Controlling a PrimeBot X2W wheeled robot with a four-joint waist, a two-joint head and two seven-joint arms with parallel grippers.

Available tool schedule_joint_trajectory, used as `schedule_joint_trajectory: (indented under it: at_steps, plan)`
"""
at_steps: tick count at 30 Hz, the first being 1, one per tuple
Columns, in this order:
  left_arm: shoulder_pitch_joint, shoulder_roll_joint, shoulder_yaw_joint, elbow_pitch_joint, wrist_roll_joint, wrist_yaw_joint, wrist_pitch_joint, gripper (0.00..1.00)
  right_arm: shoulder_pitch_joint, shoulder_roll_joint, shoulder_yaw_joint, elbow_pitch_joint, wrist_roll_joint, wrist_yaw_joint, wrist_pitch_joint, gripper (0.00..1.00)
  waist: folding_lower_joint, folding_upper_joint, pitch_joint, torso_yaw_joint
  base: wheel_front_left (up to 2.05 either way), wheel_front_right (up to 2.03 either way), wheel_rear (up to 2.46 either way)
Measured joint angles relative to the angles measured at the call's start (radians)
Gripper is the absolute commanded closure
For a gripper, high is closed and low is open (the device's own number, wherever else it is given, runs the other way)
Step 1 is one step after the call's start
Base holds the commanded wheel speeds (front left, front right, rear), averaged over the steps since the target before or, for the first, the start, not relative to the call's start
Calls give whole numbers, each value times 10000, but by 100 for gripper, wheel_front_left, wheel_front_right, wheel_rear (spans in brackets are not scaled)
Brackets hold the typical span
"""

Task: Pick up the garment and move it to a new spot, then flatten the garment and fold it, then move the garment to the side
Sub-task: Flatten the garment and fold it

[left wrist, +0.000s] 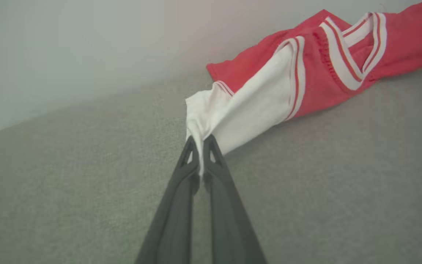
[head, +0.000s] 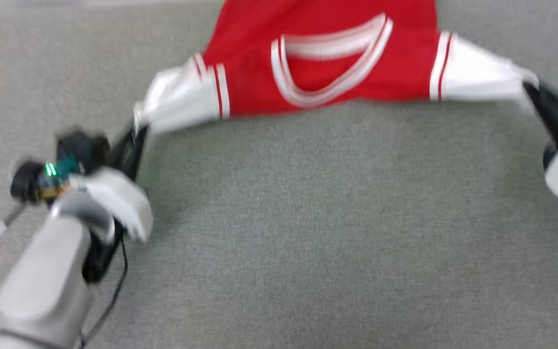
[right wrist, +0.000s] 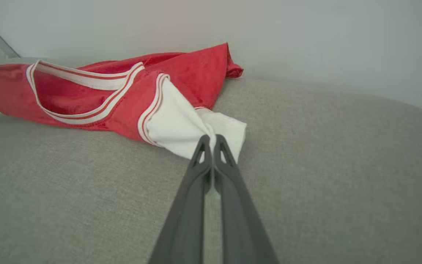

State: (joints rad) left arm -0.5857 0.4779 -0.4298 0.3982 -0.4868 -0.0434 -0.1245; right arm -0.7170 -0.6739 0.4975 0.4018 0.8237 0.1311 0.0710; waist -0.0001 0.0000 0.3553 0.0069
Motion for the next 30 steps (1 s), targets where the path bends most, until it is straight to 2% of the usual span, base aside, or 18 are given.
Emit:
schedule_joint_trajectory:
  at_steps: [9,22,27,30]
  plan:
    - [2942,782,-303,-1262,-376,318,838,100,3015,-865,-134,-1160,395,0,199,100,-1,0,-1402,-12,0,0,0]
    - [6000,1413,-405,-2859,-1154,892,1494,100,6278,-1034,-886,-2029,234,0,771,100,-2,0,-2930,-180,0,0,0]
    - [7085,1538,-278,-3331,-1643,1129,1582,100,7554,-1220,-1396,-2326,324,2,1499,100,-2,0,-3324,-139,0,0,0]
    - [7490,1544,-301,-3521,-1778,1185,1580,100,8078,-1116,-1751,-2627,347,0,1967,100,-2,0,-3417,-93,0,0,0]
